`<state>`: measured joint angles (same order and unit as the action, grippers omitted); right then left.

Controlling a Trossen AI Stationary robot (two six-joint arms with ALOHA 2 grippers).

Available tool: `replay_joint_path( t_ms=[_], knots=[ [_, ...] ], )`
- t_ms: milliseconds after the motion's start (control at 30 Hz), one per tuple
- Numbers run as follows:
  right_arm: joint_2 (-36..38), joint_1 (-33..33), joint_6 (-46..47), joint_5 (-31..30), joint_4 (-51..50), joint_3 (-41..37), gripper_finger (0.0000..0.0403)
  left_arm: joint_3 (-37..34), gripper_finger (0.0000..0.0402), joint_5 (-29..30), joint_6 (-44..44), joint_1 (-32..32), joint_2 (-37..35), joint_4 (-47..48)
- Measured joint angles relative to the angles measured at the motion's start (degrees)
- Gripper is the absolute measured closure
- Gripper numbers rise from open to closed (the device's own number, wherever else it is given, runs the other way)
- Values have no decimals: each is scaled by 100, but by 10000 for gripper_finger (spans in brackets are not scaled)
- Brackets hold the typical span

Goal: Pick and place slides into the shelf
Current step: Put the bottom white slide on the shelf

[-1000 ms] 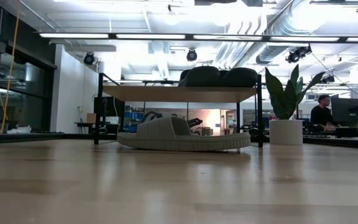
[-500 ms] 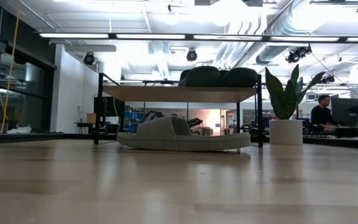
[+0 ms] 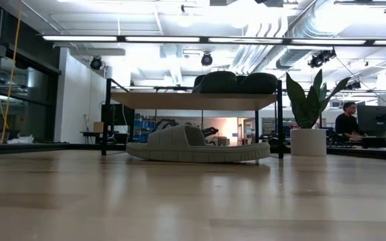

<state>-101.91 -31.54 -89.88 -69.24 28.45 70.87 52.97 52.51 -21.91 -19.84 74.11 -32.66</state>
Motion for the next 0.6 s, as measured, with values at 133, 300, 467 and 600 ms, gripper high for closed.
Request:
replay_joint_path(
  t_ms=[133,300,467,600],
  knots=[
    [0,21,-648,191,545,0,174,0,401,-79,-104,85,0,22],
    [0,79,-992,805,893,0,174,0,402,-488,-421,303,4,122],
    [0,201,-1111,927,909,0,174,0,402,-707,-591,410,4,112],
    [0,320,-1177,984,910,0,174,0,401,-763,-647,409,4,65]
  ],
)
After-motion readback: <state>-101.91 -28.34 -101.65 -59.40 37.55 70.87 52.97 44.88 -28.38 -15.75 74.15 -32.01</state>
